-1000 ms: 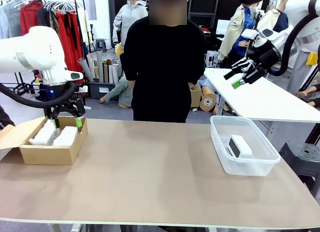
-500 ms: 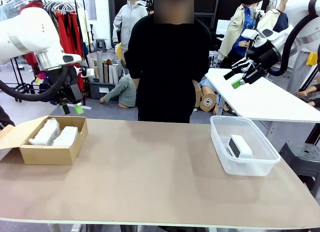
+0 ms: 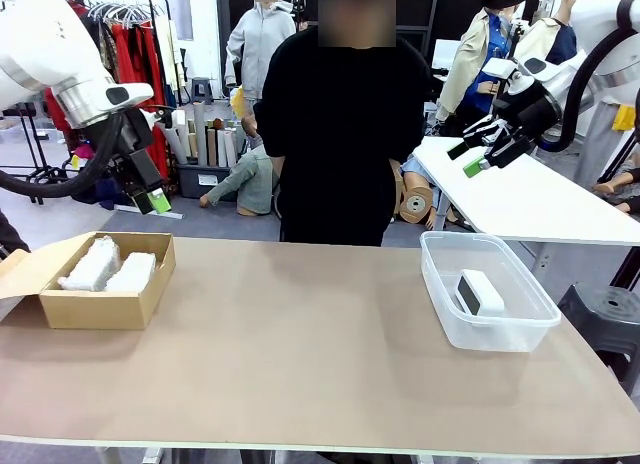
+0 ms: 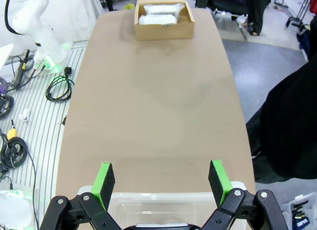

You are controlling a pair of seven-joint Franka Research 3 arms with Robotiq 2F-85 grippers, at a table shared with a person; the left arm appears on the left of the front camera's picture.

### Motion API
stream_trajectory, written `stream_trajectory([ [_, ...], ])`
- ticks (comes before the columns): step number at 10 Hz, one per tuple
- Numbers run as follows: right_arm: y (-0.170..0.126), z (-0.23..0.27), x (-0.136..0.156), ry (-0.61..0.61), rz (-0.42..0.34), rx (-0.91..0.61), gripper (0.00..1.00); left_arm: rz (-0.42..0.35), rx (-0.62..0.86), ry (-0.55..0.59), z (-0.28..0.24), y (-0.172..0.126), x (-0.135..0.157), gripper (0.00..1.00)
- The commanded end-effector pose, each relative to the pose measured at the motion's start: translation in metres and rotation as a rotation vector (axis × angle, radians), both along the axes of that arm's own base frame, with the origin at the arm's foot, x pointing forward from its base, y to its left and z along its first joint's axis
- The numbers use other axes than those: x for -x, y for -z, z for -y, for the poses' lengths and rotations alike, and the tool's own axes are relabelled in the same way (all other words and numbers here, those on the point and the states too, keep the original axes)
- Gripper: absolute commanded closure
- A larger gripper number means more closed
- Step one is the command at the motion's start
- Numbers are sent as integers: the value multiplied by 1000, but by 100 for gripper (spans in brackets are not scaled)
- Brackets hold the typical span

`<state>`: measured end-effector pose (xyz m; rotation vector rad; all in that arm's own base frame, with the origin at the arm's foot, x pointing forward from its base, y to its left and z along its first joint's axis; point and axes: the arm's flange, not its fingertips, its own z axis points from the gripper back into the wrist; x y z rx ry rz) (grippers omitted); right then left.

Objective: Separate and place wrapped and unwrapped clocks.
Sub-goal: If the picked Digital clock is wrapped, place it in the Package Box ; if not, place it in the Organizing box.

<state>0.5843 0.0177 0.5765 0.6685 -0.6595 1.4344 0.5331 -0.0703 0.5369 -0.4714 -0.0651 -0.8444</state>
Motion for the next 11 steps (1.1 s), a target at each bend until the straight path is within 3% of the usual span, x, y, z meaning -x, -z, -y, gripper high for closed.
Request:
stream_trajectory([
  [1,-1,0,2,-2,1,1,0,-7,-12,-15,0,2,-8,0],
  [3,-1,0,2,-2,1,1,0,-5,0,0,0,3,-3,0],
  [4,-1,0,2,-2,1,1,0,21,30,44,-10,7,-14,0],
  [7,-1,0,2,-2,1,1,0,183,132,340,-21,19,-27,0],
  [9,-1,0,2,-2,1,1,0,295,225,473,-19,21,-29,0],
  [10,-1,0,2,-2,1,1,0,347,293,491,-18,16,-29,0],
  [11,-1,0,2,-2,1,1,0,343,352,456,-22,8,-31,0],
])
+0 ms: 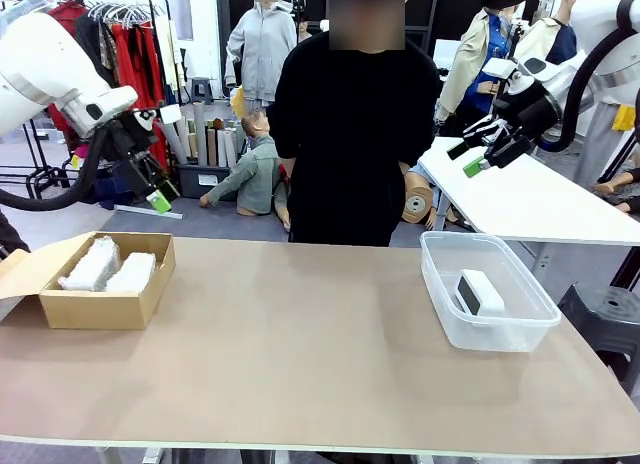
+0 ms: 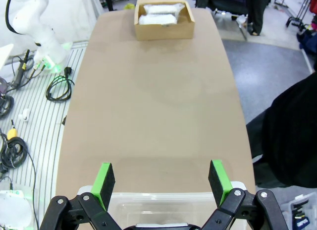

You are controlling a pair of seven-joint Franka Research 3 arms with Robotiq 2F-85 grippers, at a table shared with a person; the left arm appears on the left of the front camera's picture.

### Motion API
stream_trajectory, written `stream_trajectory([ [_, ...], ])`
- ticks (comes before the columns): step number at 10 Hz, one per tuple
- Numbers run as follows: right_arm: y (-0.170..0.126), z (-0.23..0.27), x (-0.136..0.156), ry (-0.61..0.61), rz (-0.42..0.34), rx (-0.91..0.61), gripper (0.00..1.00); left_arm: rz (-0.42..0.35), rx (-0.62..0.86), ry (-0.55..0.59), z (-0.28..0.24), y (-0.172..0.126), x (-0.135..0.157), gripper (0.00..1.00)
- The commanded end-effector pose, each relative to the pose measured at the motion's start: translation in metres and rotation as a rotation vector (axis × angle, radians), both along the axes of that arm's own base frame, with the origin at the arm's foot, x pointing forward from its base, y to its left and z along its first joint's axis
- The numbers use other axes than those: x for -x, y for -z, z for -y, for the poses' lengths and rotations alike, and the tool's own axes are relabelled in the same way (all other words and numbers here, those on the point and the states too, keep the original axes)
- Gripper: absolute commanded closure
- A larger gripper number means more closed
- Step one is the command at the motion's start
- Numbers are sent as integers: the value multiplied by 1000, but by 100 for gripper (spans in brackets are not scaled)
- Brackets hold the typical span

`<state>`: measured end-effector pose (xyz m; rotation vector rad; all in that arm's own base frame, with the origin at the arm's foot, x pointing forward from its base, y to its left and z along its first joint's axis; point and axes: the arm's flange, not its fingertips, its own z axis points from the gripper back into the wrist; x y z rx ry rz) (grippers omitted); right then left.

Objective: Separate and place wrapped and unwrapped clocks.
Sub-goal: If the picked Digital clock is wrapped, place it in the Package Box ; if not, place it in the Organizing box.

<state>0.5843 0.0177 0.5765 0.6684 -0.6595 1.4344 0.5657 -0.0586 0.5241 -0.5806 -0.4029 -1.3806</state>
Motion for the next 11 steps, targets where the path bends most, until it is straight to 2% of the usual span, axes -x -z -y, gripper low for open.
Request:
stream_trajectory([
  [1,-1,0,2,-2,1,1,0,-31,140,8,-16,-11,-3,0],
  [3,-1,0,2,-2,1,1,0,28,171,18,-20,-26,1,0],
  [5,-1,0,2,-2,1,1,0,120,185,59,-20,-45,14,0],
  [8,-1,0,2,-2,1,1,0,217,223,12,-32,-59,19,0],
  [10,-1,0,2,-2,1,1,0,287,226,15,-36,-69,30,0],
  [11,-1,0,2,-2,1,1,0,298,220,30,-39,-69,33,0],
])
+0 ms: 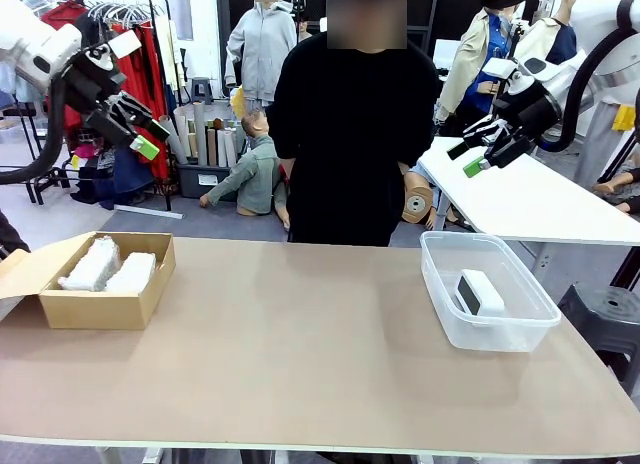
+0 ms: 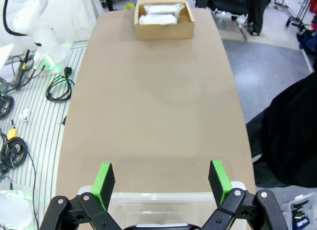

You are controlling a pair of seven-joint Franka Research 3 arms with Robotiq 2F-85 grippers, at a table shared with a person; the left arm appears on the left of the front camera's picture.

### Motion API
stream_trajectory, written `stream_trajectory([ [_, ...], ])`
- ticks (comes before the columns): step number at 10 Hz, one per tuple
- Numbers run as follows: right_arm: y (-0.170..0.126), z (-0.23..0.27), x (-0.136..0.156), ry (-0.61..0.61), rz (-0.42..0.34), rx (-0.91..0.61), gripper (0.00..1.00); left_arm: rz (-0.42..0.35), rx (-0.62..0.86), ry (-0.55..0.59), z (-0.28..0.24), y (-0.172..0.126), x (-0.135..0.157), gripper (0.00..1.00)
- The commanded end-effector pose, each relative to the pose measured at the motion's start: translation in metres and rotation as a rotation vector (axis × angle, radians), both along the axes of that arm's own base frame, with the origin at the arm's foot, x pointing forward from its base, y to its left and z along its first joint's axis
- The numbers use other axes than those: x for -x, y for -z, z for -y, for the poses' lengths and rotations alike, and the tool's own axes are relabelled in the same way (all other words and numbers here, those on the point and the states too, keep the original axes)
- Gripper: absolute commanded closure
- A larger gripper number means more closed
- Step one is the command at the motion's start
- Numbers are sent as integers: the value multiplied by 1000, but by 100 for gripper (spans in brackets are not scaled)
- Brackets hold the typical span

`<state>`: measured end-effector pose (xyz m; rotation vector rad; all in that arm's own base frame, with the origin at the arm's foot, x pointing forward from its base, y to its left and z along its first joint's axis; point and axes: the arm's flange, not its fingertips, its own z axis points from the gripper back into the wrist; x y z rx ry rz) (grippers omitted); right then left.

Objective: Separate and place wrapped and unwrapped clocks.
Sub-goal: If the picked Digital clock is wrapped, place it in the Package Box ; if not, place it in the Organizing box.

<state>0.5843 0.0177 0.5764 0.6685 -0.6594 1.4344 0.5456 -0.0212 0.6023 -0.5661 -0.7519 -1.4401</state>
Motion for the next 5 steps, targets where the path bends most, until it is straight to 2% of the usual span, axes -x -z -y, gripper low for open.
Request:
stream_trajectory([
  [1,-1,0,2,-2,1,1,0,55,28,11,-4,10,15,0],
  [3,-1,0,2,-2,1,1,0,95,43,-39,-3,9,15,0],
  [5,-1,0,2,-2,1,1,0,70,53,-55,-6,15,10,0],
])
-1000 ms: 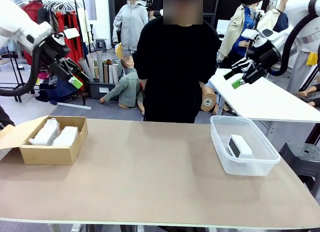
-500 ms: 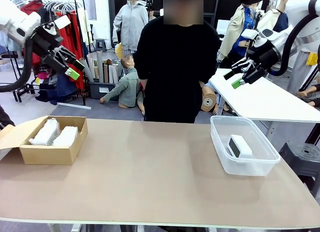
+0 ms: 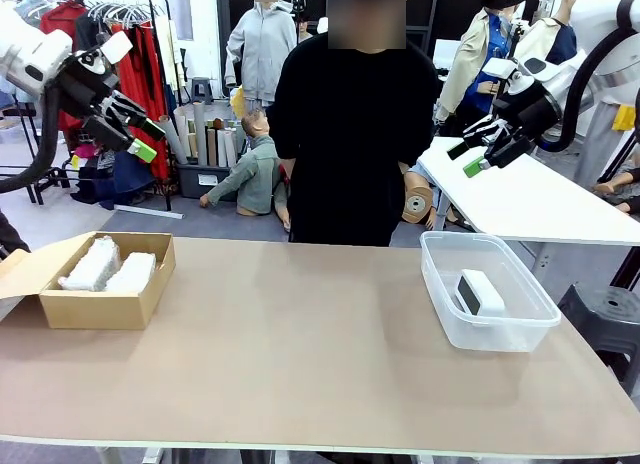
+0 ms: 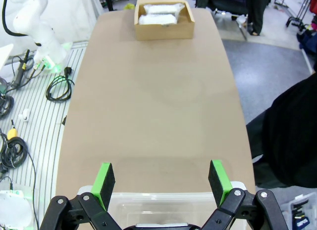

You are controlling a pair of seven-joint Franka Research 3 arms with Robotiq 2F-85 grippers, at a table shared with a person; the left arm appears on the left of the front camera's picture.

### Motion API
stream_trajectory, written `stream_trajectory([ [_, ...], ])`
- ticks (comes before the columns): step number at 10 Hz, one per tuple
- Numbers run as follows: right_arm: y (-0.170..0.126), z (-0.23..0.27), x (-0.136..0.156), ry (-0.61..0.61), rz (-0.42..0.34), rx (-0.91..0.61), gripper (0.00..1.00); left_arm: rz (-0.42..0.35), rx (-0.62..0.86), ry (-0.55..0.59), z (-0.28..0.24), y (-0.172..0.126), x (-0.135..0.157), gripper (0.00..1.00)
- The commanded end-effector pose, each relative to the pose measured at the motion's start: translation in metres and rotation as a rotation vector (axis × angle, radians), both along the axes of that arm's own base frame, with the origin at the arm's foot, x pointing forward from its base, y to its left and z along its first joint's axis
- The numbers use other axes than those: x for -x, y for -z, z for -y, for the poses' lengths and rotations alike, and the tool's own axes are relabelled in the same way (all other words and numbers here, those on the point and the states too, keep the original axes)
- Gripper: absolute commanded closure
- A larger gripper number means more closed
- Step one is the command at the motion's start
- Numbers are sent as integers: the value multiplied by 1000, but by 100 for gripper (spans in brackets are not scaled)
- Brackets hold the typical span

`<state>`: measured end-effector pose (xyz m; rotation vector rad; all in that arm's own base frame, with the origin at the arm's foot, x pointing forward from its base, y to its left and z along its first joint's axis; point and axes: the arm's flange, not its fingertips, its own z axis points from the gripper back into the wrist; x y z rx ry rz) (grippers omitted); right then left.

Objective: Separate and place wrapped and unwrapped clocks.
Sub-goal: If the picked Digital clock is wrapped, place it in the Package Box ; if not, place it in the Organizing box.

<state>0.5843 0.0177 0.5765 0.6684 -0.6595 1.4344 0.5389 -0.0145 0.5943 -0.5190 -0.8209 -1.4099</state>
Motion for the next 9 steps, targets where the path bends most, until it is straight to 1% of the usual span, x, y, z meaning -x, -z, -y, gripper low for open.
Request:
stream_trajectory([
  [1,-1,0,2,-2,1,1,0,-12,37,10,-3,5,1,0],
  [2,-1,0,2,-2,1,1,0,0,0,0,0,0,0,0],
  [9,-1,0,2,-2,1,1,0,0,0,0,0,0,0,0],
])
